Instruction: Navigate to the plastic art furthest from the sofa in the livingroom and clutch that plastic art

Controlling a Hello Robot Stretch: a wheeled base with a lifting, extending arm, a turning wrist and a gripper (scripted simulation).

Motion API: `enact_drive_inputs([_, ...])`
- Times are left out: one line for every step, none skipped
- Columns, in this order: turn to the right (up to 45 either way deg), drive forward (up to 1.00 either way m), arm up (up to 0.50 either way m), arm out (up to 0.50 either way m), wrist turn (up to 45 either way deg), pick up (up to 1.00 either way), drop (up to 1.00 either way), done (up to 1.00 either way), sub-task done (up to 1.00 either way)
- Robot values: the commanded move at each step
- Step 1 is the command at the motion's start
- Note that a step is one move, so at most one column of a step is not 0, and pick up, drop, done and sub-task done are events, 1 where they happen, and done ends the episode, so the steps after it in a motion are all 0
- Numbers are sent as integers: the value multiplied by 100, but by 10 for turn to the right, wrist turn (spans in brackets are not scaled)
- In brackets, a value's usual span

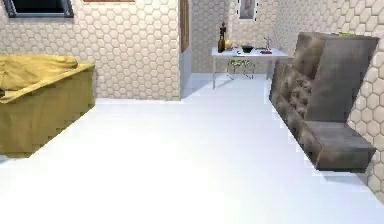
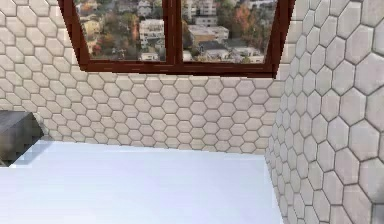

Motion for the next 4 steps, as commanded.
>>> enact_drive_inputs([-60,0,0,0,0,0,0,0,0])
enact_drive_inputs([0,35,0,0,0,0,0,0,0])
enact_drive_inputs([-300,0,0,0,0,0,0,0,0])
enact_drive_inputs([0,30,0,0,0,0,0,0,0])
